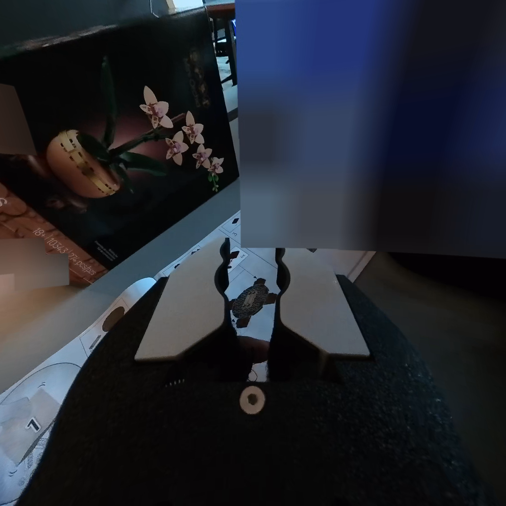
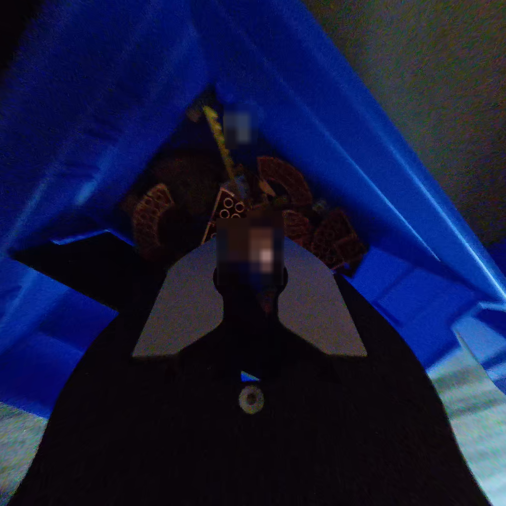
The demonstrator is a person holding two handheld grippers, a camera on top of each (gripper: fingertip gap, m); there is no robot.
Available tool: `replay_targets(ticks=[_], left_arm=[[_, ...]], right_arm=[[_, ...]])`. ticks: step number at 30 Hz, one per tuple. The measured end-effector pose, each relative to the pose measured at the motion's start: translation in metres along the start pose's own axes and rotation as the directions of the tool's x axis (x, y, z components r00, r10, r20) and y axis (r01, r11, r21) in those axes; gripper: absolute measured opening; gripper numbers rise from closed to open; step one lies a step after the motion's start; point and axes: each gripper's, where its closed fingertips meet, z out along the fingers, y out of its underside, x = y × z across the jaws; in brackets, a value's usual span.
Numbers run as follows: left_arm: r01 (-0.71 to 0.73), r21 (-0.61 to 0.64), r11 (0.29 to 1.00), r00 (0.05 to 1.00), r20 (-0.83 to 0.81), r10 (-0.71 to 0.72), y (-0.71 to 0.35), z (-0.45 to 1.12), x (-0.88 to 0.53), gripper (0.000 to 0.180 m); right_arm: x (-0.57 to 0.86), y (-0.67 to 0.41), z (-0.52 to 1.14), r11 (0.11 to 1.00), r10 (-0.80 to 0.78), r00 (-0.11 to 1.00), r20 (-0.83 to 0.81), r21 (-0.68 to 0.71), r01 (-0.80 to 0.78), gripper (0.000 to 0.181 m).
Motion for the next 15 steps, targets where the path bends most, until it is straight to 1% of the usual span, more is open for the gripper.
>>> replay_targets(ticks=[2, 3, 5, 7, 9, 11, 13, 15], left_arm=[[0.002, 0.0, 1.0, 1.0, 0.0, -0.002, -0.001, 0.001, -0.001, 0.03], [0.001, 0.001, 1.0, 1.0, 0.0, -0.001, -0.001, 0.001, -0.001, 0.03], [-0.003, 0.001, 1.0, 1.0, -0.003, 0.003, -0.002, 0.002, 0.0, 0.03], [-0.007, 0.0, 1.0, 1.0, -0.006, 0.007, -0.002, 0.003, 0.001, 0.03], [-0.007, -0.003, 1.0, 1.0, -0.01, 0.007, -0.002, 0.004, 0.001, 0.031], [-0.005, -0.008, 1.0, 1.0, -0.009, 0.005, -0.001, 0.004, 0.001, 0.031], [-0.001, -0.008, 1.0, 1.0, -0.007, 0.001, 0.0, 0.004, 0.001, 0.03], [-0.001, -0.007, 1.0, 1.0, -0.007, 0.001, 0.0, 0.004, 0.001, 0.03]], right_arm=[[0.014, 0.011, -0.004, 0.999, 0.007, 0.997, -0.082, -0.031, -0.009, 0.014], [0.018, 0.013, -0.005, 1.0, 0.01, 0.995, -0.1, -0.029, -0.013, 0.013], [0.028, 0.02, -0.008, 0.998, 0.038, 0.986, -0.16, -0.046, -0.046, 0.013], [0.034, 0.026, -0.011, 0.996, 0.041, 0.978, -0.204, -0.07, -0.056, 0.02], [0.028, 0.02, -0.012, 0.998, 0.04, 0.985, -0.169, -0.031, -0.046, 0.025], [0.012, 0.008, -0.01, 0.999, 0.02, 0.997, -0.076, 0.029, -0.018, 0.031], [-0.004, 0.006, -0.007, 0.999, -0.028, 1.0, 0.004, 0.022, 0.028, 0.033], [-0.013, 0.009, -0.001, 0.997, -0.072, 0.996, 0.053, -0.023, 0.073, 0.034]])
